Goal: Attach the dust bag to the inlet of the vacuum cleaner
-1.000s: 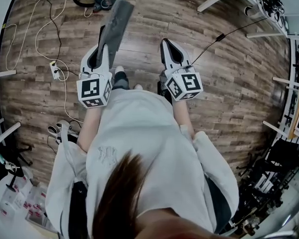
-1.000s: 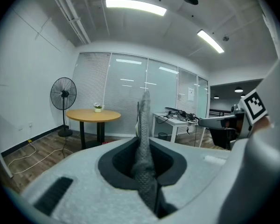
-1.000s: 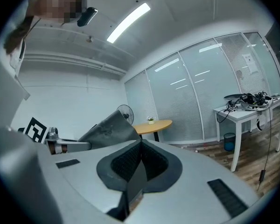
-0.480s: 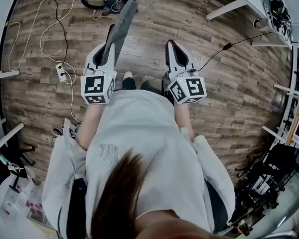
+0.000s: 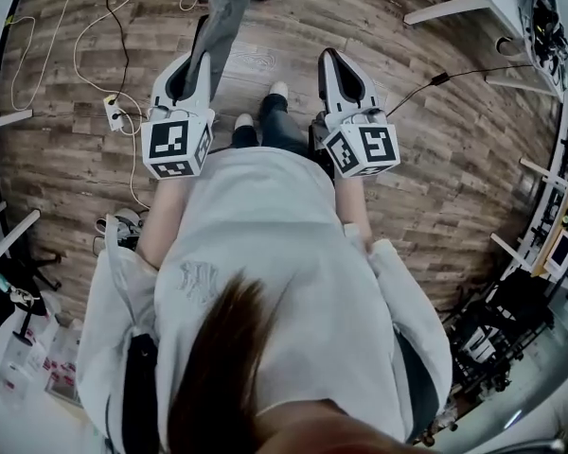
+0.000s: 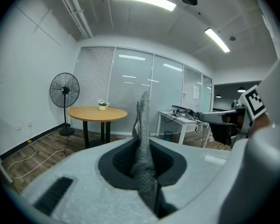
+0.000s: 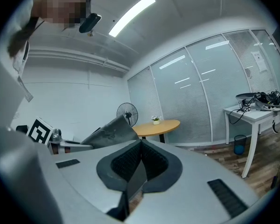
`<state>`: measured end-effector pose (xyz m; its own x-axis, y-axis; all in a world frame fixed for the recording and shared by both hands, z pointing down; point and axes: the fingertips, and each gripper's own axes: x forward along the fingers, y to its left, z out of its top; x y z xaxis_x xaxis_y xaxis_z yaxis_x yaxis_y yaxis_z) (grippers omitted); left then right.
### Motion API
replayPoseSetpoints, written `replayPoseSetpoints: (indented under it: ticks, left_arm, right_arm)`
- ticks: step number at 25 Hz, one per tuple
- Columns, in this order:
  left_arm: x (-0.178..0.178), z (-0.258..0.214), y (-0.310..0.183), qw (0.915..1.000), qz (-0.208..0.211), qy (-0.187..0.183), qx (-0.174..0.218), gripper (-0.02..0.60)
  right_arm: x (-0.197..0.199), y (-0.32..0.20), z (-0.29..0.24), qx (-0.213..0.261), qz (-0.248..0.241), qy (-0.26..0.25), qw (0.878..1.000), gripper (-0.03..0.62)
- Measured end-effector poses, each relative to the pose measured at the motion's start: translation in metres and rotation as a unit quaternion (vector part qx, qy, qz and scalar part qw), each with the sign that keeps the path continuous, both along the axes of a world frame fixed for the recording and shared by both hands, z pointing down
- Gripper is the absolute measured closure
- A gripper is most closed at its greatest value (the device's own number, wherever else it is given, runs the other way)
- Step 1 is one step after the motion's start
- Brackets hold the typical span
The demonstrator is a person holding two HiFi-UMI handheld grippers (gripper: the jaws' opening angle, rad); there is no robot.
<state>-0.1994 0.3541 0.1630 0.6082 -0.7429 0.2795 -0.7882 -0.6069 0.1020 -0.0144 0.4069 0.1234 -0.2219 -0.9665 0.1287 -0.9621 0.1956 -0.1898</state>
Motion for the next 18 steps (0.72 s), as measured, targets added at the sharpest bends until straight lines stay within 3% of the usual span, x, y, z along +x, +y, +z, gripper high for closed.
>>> replayPoseSetpoints:
  ticks: [7,18]
  left_arm:
    - [0.009,0.004,-0.038,0.9995,-0.032,0.001,0.001,0.543]
    - [0.058,-0.001,-0.119,0.9940,-0.108,-0.013,0.012,0.544]
  right_arm:
    - [0.021,-0.047,0.012,-0.003,-0.024,-0.012,1.000,0.592]
    - [0.110,-0.150,0.005,0.000,-0.057,-0.004,0.998,0.592]
